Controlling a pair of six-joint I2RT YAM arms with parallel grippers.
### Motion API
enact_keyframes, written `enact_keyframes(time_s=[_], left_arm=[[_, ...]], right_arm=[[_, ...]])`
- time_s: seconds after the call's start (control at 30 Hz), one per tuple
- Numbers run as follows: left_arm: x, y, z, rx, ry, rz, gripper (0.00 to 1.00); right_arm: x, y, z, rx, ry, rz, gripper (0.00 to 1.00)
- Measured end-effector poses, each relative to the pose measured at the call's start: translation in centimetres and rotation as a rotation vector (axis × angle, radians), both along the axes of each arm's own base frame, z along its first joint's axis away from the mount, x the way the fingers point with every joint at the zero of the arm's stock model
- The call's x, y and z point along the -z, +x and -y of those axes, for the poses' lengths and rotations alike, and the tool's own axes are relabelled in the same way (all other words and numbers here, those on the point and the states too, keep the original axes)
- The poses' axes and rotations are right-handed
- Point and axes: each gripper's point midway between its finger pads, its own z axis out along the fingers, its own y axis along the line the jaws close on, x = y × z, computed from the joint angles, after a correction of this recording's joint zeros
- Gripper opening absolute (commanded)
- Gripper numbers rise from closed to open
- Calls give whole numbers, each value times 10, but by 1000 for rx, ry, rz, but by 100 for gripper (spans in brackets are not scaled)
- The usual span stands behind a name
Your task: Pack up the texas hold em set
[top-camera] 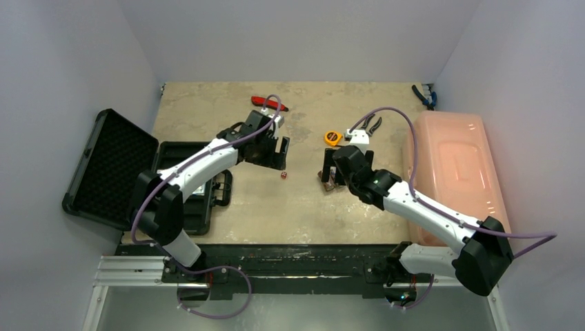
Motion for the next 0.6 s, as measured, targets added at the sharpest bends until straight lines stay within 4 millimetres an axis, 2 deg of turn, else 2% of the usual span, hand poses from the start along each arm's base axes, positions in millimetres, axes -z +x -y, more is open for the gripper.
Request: enact_keyframes(time_s=[0.17, 0.6], left_arm=[[12, 4, 11, 7, 37, -12, 78], [46, 3, 26, -2, 115, -61, 71]], right_arm=[[2, 3, 10, 41, -7, -3, 99], [4, 2, 12, 56, -4, -8, 99]])
